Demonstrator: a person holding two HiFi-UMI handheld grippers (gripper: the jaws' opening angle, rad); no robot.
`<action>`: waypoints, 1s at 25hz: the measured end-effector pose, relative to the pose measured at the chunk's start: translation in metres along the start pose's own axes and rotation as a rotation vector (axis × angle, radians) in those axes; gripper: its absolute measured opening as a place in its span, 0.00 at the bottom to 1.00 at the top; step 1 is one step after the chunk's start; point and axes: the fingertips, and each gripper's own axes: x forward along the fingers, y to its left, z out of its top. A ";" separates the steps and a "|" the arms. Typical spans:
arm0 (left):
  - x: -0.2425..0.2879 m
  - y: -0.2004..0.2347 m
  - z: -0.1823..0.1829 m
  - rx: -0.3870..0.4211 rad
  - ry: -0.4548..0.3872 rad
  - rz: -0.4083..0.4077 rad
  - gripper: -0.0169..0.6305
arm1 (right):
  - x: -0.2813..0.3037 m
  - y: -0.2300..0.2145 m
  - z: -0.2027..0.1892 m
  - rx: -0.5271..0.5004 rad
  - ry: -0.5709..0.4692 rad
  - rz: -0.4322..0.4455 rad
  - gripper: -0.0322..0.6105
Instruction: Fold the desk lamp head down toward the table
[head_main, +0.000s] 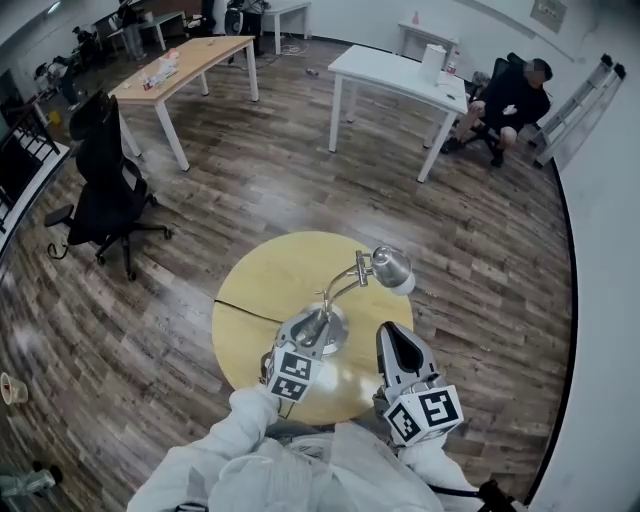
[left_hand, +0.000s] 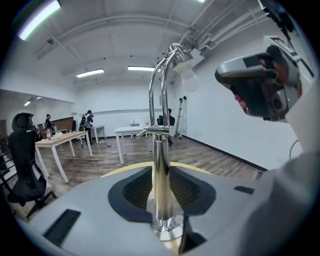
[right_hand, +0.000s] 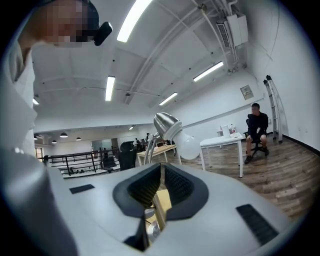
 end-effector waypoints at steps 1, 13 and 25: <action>0.004 -0.001 0.002 0.000 -0.006 -0.013 0.18 | 0.000 -0.001 0.007 -0.017 0.002 0.010 0.08; 0.012 0.000 0.008 -0.067 0.022 -0.064 0.20 | 0.046 -0.001 0.107 -0.352 0.136 0.103 0.30; 0.011 0.001 0.009 -0.073 0.011 -0.076 0.20 | 0.066 0.005 0.102 -0.516 0.307 0.124 0.30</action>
